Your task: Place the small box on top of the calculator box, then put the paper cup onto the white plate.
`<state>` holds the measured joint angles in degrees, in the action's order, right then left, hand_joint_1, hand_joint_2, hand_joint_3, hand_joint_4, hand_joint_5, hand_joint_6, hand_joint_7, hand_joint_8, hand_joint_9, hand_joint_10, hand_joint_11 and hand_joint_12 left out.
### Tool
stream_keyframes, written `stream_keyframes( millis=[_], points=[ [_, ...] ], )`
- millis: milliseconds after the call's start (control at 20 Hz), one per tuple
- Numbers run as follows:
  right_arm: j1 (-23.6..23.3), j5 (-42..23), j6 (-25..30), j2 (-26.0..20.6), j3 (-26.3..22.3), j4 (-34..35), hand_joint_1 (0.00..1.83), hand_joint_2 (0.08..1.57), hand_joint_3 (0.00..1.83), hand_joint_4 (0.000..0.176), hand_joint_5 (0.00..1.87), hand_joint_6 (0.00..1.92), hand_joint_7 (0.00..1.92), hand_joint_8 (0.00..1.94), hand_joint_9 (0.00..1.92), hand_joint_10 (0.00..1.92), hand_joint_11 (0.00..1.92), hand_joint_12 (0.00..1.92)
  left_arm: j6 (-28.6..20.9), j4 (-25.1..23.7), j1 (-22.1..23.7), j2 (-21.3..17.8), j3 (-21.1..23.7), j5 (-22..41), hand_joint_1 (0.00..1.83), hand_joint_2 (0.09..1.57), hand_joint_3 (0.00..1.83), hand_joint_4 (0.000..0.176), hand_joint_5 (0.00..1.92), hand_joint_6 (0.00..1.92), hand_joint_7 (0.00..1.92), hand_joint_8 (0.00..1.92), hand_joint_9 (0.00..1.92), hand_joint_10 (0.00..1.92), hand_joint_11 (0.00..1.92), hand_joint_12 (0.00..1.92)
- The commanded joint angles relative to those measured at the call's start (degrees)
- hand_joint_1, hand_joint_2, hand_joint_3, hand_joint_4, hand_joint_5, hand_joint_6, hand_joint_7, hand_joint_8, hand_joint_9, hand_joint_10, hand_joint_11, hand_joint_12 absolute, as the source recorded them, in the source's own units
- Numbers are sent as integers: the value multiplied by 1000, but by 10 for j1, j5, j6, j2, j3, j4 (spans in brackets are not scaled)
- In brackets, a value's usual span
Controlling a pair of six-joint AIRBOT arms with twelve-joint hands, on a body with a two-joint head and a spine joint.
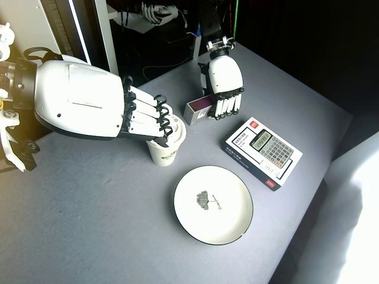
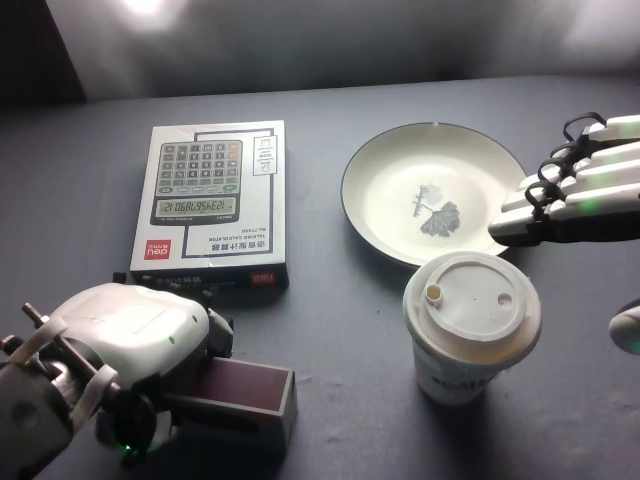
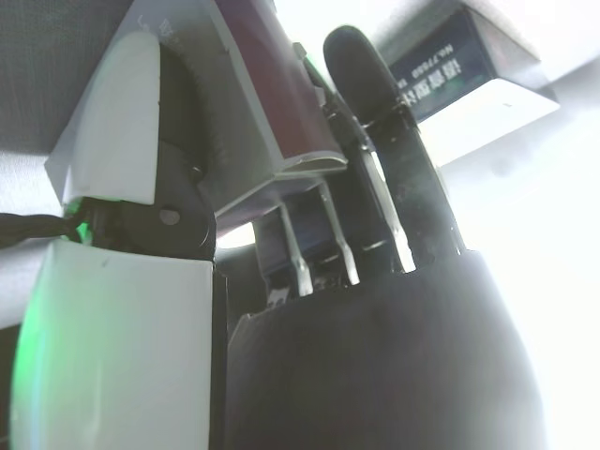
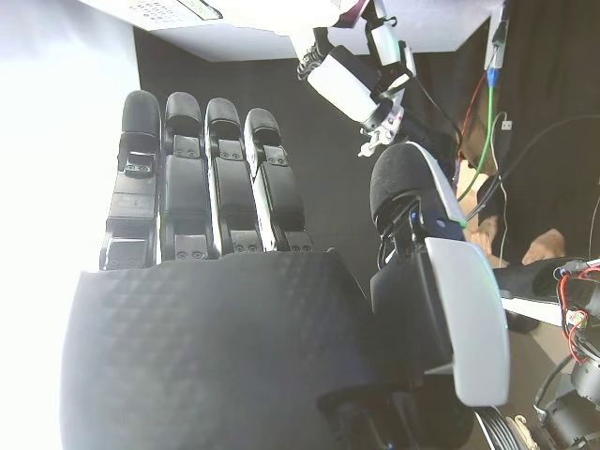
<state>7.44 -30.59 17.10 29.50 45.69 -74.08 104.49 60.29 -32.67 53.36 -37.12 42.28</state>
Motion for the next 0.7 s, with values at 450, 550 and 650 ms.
stream_keyframes(
  millis=[450, 550, 650],
  points=[
    [-8, -29, 4, -7, -4, 20, 9, 1348, 2, 0, 181, 5, 193, 2, 205, 2, 0, 533, 103, 46, 92, -19, -2, -15, 1369, 1158, 0, 0, 743, 1090, 1013, 949, 813, 1415, 477, 1241],
    [-8, -29, 4, -7, -4, 20, 25, 1349, 2, 0, 191, 4, 193, 1, 205, 1, 0, 563, 121, 56, 121, -18, -20, -47, 1370, 1148, 1, 0, 789, 1067, 1025, 934, 810, 1393, 500, 1214],
    [-8, -29, 4, -7, -4, 20, 60, 1345, 0, 0, 194, 2, 198, 2, 210, 1, 0, 587, 125, 59, 141, -18, -35, -57, 1364, 1163, 1, 0, 759, 1132, 988, 991, 788, 1415, 499, 1196]
  ],
)
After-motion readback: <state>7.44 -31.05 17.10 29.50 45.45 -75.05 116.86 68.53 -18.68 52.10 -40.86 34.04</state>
